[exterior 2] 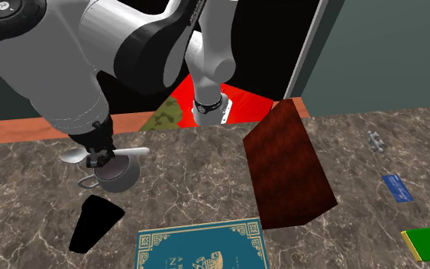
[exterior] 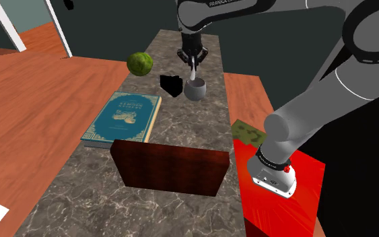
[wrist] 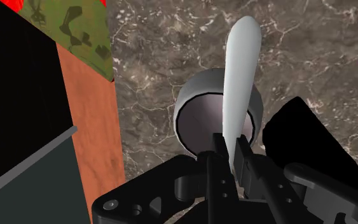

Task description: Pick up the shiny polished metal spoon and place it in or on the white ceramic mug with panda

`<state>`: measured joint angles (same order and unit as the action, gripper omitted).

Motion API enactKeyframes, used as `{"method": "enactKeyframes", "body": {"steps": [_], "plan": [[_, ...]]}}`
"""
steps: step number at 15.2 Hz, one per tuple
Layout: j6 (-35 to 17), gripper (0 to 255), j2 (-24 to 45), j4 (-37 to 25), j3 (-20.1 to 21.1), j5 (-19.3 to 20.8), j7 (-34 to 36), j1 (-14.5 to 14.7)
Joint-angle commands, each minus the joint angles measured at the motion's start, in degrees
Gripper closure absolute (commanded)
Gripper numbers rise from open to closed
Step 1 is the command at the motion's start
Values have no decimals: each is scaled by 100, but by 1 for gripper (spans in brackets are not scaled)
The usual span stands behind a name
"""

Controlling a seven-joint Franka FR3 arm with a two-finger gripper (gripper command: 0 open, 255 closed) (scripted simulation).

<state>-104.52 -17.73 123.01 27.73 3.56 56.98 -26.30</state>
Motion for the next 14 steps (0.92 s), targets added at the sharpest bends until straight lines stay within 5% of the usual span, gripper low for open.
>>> {"method": "enactKeyframes", "body": {"steps": [1, 14], "plan": [[-39, 255, 157, -137, -148, 127, -222, -134], [-966, 255, 489, 493, -132, 310, -90, -206]]}}
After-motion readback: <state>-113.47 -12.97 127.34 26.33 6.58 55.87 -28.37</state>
